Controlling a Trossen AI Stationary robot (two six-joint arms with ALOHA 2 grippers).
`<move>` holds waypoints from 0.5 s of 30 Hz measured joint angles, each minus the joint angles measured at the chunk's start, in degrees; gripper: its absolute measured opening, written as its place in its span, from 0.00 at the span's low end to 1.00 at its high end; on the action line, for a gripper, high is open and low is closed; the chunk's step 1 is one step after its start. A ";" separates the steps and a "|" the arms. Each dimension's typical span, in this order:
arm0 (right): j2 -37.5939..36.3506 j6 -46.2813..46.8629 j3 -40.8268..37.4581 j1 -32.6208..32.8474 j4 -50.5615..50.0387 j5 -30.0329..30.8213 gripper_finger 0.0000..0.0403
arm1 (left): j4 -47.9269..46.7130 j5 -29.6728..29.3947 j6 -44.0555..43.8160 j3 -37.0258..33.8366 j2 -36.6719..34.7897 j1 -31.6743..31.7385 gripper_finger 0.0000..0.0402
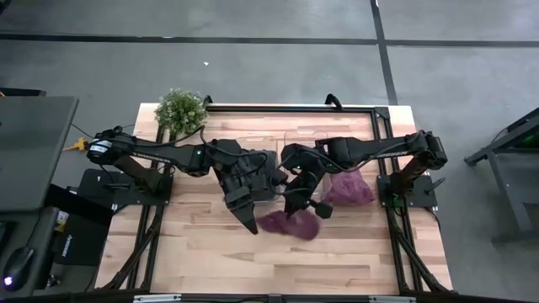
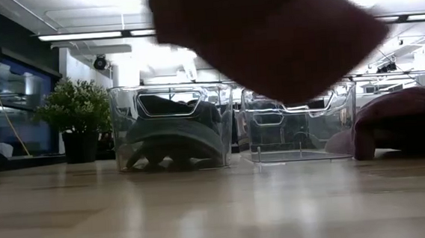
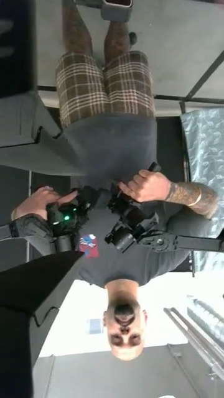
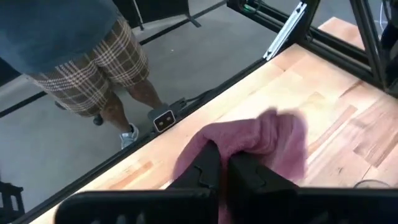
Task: Pick & Place hat
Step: Put the bottom red cap into the right transparent bin
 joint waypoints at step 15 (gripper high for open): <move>-4.50 8.75 -0.02 -0.72 -3.18 6.97 0.00 | -19.90 -14.82 17.83 -0.02 -11.41 2.24 0.38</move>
